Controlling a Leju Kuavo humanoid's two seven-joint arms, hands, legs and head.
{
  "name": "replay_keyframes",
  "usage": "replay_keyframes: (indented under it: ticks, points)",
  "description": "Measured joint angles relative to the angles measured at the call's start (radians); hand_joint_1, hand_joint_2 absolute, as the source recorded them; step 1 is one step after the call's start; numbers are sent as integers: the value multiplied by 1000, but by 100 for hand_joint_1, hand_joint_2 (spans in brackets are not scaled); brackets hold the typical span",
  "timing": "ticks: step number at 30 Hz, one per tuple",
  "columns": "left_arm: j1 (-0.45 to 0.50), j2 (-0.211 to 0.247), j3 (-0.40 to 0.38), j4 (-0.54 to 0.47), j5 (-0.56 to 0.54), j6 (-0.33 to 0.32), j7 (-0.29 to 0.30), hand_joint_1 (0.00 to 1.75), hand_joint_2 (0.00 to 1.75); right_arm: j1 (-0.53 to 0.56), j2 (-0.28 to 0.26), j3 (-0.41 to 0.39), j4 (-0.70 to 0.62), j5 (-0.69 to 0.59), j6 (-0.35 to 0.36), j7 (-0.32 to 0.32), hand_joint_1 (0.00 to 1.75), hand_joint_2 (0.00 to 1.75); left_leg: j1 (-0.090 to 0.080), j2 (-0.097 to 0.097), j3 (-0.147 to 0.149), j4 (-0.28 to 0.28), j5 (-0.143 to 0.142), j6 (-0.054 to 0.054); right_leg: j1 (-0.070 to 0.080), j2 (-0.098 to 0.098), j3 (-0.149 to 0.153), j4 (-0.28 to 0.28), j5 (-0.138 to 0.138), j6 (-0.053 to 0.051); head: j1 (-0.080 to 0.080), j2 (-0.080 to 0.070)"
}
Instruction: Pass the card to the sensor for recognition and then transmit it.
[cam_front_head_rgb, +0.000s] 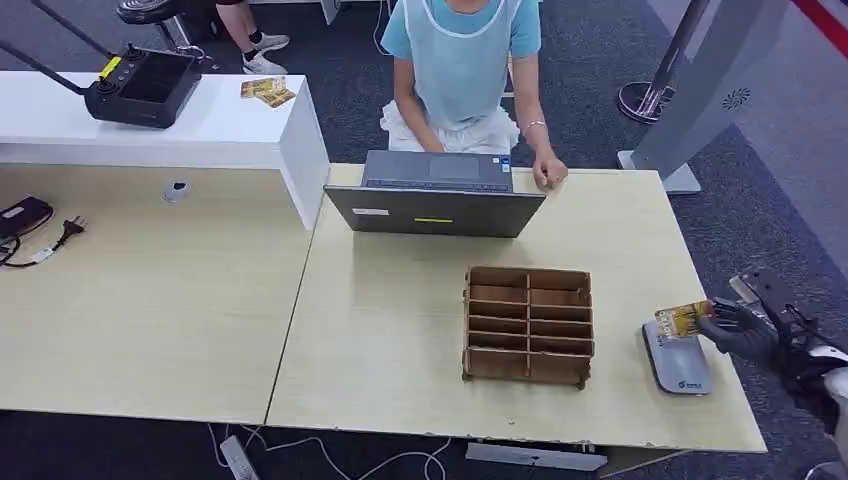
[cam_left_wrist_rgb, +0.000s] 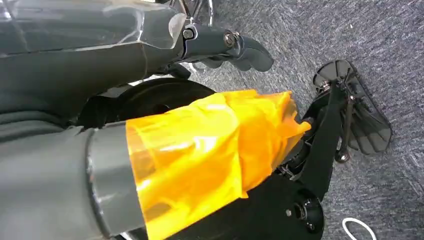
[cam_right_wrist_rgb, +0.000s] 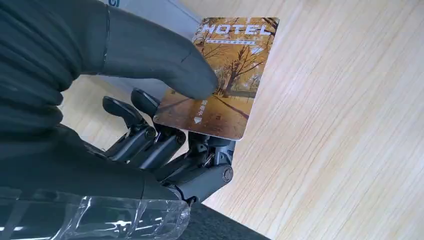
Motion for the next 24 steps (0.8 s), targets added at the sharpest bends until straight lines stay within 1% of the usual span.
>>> replay_keyframes:
  ticks: [14,20,24]
  points:
    - [0,0,0,0,3,0,2,0,0,6,0,0,0,8,1,-5,175,175,0,0,0,0,0,0,0,0,0,0,0,0,0,0]
    - [0,0,0,0,4,0,6,0,0,10,0,0,0,13,12,0,175,175,0,0,0,0,0,0,0,0,0,0,0,0,0,0]
    - [0,1,0,0,11,8,3,0,0,45,-8,-4,-5,4,23,-3,175,175,0,-1,0,0,0,0,0,-2,0,0,0,0,0,0]
